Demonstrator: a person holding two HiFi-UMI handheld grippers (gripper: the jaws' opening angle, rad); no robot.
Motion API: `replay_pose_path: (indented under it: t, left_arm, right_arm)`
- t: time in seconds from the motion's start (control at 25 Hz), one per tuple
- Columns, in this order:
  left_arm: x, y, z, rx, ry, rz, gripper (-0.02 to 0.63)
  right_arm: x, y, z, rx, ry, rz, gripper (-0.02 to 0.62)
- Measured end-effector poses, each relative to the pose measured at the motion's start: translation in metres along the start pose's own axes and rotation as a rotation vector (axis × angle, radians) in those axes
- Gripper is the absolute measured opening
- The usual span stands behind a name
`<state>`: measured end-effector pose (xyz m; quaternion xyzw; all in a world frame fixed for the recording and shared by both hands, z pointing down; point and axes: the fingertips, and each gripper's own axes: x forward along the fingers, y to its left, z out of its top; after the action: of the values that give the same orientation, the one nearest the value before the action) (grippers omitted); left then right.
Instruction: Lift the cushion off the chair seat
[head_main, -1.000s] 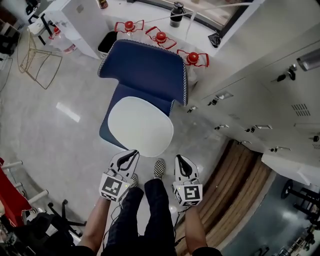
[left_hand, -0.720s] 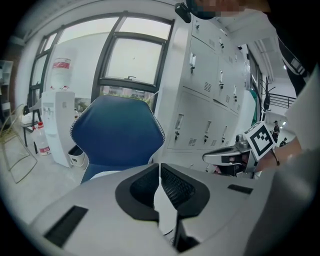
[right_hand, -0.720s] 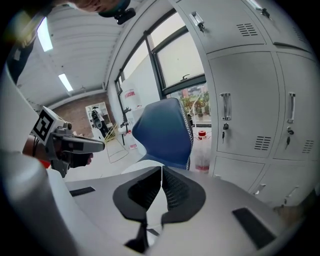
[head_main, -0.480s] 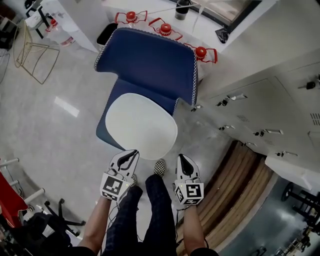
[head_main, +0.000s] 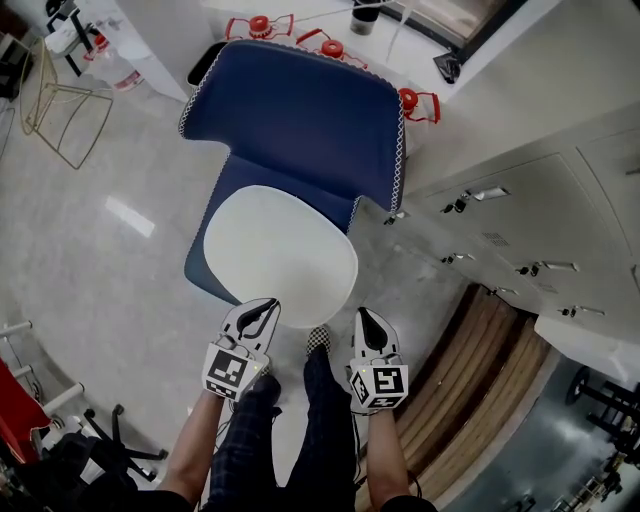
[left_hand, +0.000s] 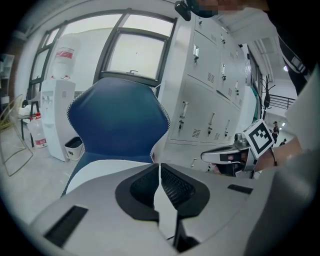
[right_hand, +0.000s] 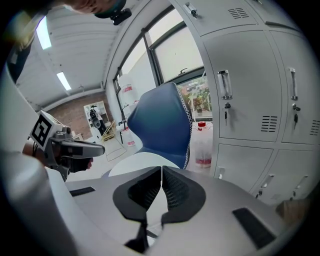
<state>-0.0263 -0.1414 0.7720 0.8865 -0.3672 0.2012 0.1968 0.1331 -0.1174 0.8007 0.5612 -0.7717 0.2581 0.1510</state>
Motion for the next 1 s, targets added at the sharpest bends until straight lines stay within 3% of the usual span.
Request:
replay_pose_path:
  t: [1.0]
  left_arm:
    - [0.018, -0.004, -0.034, -0.009, 0.024, -0.03, 0.028]
  right_arm:
    - [0.049, -0.032, -0.071, 0.1, 0.069, -0.019, 0.031]
